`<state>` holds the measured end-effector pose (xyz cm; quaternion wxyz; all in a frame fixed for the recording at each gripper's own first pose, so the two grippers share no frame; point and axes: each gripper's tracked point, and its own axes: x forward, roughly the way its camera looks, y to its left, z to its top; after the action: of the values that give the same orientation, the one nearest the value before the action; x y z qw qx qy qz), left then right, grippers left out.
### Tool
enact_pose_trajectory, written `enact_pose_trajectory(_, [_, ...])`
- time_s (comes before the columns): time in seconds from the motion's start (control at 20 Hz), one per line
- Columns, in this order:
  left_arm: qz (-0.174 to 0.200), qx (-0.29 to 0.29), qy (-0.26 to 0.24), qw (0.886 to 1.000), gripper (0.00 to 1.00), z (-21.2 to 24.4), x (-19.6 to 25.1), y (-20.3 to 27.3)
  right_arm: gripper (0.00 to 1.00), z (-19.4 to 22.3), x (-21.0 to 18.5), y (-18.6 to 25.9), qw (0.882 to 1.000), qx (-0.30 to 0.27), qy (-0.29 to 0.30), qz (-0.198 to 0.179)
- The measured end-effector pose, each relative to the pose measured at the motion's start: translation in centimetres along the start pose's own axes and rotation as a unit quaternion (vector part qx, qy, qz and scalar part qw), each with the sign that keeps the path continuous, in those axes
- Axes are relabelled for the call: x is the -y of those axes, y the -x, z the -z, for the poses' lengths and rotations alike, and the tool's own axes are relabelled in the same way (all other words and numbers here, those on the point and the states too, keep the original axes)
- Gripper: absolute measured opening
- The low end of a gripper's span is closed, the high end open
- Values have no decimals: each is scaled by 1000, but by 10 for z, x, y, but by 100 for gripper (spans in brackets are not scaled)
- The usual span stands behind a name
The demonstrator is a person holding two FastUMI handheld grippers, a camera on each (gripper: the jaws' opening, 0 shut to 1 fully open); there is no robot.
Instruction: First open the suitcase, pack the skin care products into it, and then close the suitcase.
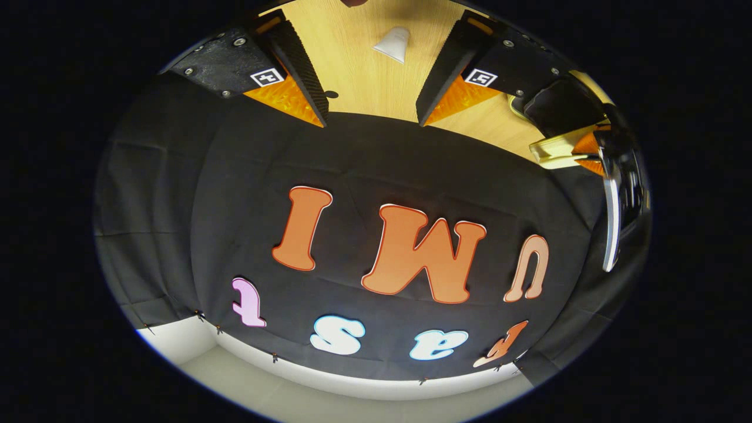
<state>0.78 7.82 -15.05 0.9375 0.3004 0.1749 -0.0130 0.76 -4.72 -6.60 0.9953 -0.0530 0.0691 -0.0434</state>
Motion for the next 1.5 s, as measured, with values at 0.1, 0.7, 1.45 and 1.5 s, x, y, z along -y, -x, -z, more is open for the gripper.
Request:
enact_pose_trajectory(0.1, [-14,-1,36,999,7,0,-30,0,96,0,-6,-2,1000,-2,-1,-4])
enact_pose_trajectory(0.7, [-119,-22,148,981,9,73,-190,-8,95,-11,-39,-9,1000,-4,10,-8])
enact_pose_trajectory(1.45, [-108,-166,295,935,10,308,-284,-50,95,-31,-72,-3,999,-6,32,10])
enact_pose_trajectory(1.5, [-103,-185,304,929,10,323,-282,-54,95,-32,-72,-3,999,-6,33,12])
